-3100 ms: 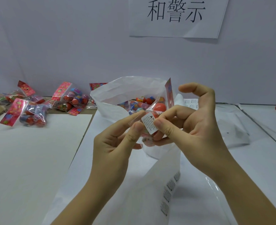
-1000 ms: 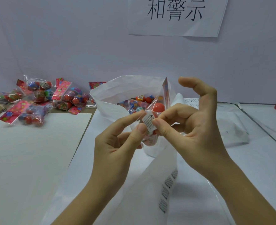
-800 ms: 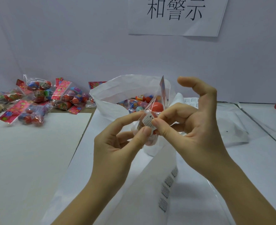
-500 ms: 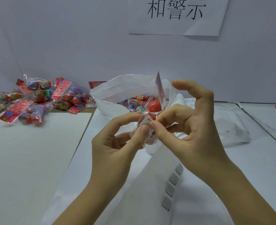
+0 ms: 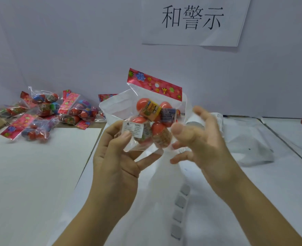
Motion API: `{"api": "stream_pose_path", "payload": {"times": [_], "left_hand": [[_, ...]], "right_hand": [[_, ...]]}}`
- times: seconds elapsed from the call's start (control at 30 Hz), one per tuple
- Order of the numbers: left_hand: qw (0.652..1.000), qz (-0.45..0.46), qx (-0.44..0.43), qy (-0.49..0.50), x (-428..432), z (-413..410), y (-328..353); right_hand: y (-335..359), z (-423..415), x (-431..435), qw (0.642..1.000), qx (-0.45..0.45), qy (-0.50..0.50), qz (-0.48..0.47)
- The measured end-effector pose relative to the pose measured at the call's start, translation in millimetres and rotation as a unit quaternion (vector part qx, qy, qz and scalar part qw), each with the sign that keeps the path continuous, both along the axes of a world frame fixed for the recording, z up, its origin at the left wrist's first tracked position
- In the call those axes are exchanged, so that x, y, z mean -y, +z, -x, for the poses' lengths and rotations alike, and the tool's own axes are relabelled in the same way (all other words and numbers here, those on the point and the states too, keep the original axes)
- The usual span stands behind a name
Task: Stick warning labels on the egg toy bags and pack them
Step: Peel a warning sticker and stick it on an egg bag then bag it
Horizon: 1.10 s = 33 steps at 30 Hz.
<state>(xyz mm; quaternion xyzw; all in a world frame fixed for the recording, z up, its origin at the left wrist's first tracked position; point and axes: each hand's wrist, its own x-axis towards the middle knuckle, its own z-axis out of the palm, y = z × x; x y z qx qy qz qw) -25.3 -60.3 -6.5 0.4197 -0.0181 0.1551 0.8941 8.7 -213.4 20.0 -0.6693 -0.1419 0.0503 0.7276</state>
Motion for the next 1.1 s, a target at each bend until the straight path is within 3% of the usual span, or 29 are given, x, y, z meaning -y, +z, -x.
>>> {"api": "stream_pose_path", "payload": {"times": [0.1, 0.27, 0.53, 0.67, 0.8, 1.1], "left_hand": [[1.000, -0.009, 0.002, -0.029, 0, 1, 0], [0.995, -0.104, -0.003, 0.009, 1, 3, 0], [0.997, -0.073, -0.033, 0.018, 1, 3, 3], [0.989, -0.131, -0.024, 0.062, 1, 4, 3], [0.975, -0.199, 0.011, 0.103, 5, 7, 1], [0.976, -0.191, 0.011, 0.108, 8, 11, 3]], "right_hand": [[-5, 2, -5, 0.996, -0.010, 0.090, -0.004], [-9, 3, -8, 0.999, 0.001, 0.053, -0.012], [-12, 0, -6, 0.998, -0.001, 0.046, -0.037], [-11, 0, -7, 0.998, -0.005, 0.047, -0.051], [-13, 4, -10, 0.999, 0.037, 0.010, -0.006], [-14, 3, -8, 0.997, 0.020, 0.025, -0.069]]}}
